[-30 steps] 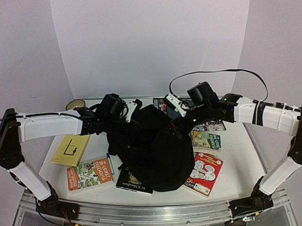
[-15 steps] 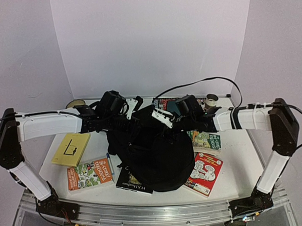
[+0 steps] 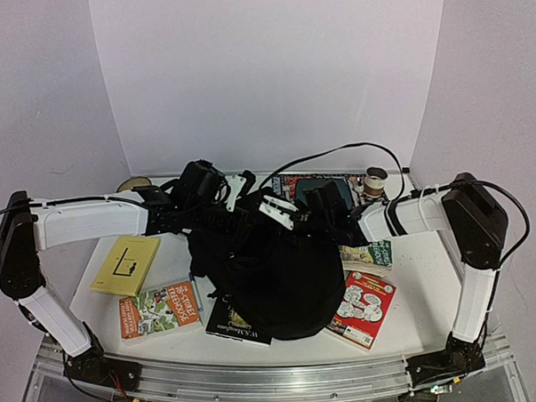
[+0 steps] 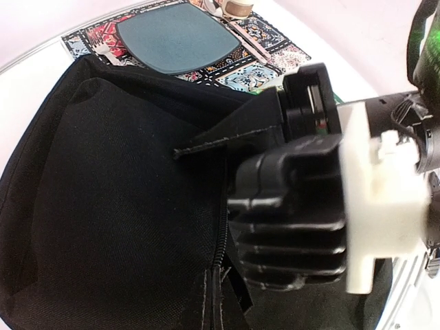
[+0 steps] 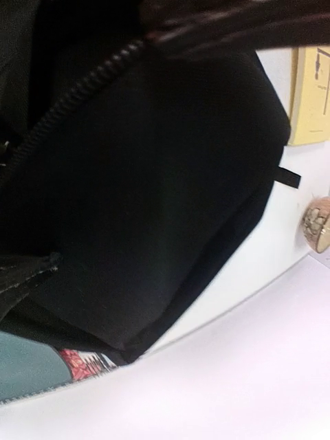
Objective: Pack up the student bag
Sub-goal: Pass from the left arm to the right
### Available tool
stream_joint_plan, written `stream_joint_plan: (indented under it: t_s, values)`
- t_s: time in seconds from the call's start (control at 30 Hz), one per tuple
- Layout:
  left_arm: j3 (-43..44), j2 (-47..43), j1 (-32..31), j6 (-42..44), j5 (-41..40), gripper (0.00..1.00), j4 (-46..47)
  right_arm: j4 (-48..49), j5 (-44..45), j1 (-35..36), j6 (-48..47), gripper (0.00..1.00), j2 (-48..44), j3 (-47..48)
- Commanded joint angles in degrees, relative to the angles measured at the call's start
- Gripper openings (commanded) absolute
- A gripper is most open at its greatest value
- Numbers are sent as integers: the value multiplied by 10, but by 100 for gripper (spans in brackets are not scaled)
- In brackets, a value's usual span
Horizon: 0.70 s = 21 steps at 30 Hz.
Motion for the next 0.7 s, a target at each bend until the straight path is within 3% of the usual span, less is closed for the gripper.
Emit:
stream_joint_plan:
  t_s: [0.0, 0.1, 0.2, 0.27, 0.37, 0.57, 0.67]
  values:
    - [23, -10, -3, -5, 20, 0, 27, 55, -1, 0, 36, 31, -26, -1]
    - [21, -14, -3, -10, 8, 0, 26, 53, -7, 0, 60, 20, -39, -7]
    - [22, -22, -3, -23, -5, 0, 25, 43, 7, 0, 82, 1, -51, -13]
    - [19, -35, -3, -37, -23, 4, 23, 29, 25, 0, 93, 0, -61, -15]
    - [4, -62, -3, -67, -57, 20, 15, 3, 42, 0, 112, 0, -79, -17]
    - [-18, -102, -2, -174, -129, 60, -43, -57, 66, 0, 126, 0, -112, -14]
    - [-22, -103, -1, -232, -150, 73, -88, -83, 70, 0, 131, 0, -117, -12]
